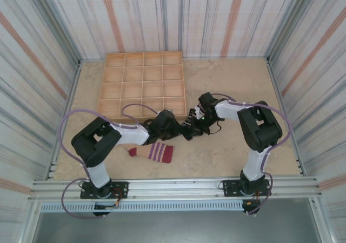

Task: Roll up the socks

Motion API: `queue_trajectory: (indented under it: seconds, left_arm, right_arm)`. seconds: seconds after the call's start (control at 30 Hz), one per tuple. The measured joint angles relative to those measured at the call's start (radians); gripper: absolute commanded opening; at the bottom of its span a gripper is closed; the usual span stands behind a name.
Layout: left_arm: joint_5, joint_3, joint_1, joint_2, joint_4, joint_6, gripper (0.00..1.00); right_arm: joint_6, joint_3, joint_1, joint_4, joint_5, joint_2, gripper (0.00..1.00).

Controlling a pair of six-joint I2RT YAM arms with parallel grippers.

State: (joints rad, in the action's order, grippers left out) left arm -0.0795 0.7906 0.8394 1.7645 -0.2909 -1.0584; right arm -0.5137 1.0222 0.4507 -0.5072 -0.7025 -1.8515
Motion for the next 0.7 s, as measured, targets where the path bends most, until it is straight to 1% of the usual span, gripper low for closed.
queue_trajectory:
  seconds: [0.7]
  left_arm:
    - [0.014,0.015,-0.002,0.039,-0.052,-0.024,0.30]
  right_arm:
    - [0.006,0.063,-0.002,-0.011,-0.010,-0.050,0.00]
